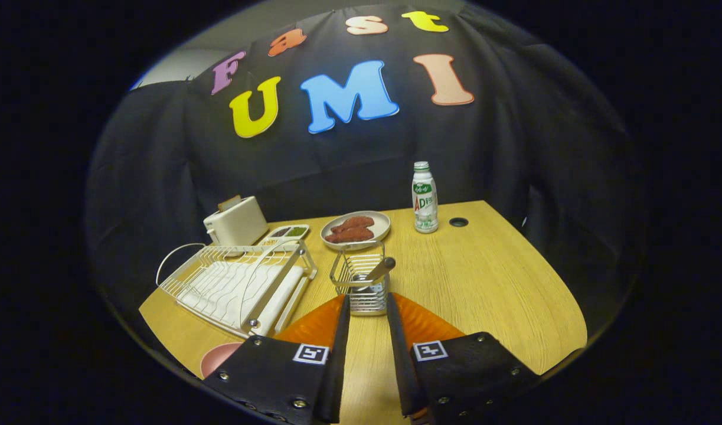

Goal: Take the plate from the dish rack, then take the spoon from the basket and place it into the plate.

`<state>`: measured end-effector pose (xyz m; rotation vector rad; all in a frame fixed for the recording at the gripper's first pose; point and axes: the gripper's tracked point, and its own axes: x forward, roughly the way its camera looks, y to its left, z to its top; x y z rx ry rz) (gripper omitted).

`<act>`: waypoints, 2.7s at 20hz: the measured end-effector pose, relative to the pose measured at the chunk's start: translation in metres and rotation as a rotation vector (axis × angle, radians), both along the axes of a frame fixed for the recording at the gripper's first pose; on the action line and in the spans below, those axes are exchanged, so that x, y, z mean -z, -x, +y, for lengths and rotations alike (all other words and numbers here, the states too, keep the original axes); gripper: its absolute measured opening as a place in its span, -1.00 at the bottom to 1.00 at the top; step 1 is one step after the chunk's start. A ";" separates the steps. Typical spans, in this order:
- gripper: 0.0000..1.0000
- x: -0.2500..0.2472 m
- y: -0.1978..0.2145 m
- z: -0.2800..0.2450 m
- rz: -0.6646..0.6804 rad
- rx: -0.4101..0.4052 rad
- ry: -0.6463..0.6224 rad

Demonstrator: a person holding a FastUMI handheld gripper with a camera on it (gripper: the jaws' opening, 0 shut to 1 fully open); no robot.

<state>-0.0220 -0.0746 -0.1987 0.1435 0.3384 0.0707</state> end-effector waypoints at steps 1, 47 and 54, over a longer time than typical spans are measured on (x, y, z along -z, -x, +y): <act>-0.25 -0.003 -0.004 -0.004 -0.029 0.010 0.008; -0.95 -0.102 0.003 0.039 -0.322 0.016 0.114; -0.95 -0.097 0.062 0.092 -0.336 -0.103 0.095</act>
